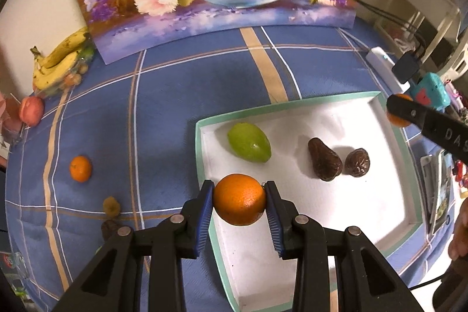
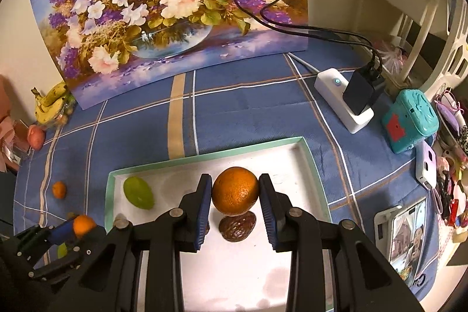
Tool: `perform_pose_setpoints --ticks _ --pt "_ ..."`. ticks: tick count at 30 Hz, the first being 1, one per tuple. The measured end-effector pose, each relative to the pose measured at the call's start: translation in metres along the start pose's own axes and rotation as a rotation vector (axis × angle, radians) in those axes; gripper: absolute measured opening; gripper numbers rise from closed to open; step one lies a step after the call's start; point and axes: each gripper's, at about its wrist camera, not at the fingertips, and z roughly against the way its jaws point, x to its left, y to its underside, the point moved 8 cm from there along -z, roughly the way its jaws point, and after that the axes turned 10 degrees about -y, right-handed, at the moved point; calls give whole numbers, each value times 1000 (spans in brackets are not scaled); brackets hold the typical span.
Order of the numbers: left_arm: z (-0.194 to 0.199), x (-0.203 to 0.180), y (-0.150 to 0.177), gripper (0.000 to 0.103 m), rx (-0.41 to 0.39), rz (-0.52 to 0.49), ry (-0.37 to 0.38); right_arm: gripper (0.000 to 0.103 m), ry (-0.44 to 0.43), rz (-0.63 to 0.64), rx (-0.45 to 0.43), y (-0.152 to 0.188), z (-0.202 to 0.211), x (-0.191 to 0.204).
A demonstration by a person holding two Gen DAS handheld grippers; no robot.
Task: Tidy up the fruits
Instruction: 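Carry both held oranges over the white tray, then open the right tool to drop its orange while the left drops its orange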
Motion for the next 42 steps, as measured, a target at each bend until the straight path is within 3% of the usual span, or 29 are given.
perform_pose_setpoints --ticks 18,33,42 --pt "-33 -17 11 37 64 -59 -49 34 81 -52 84 14 -38 -60" --pt "-43 -20 18 37 87 -79 -61 34 115 -36 160 31 -64 -65" --pt "-40 -23 18 37 86 -90 -58 34 122 -29 163 31 -67 -64"
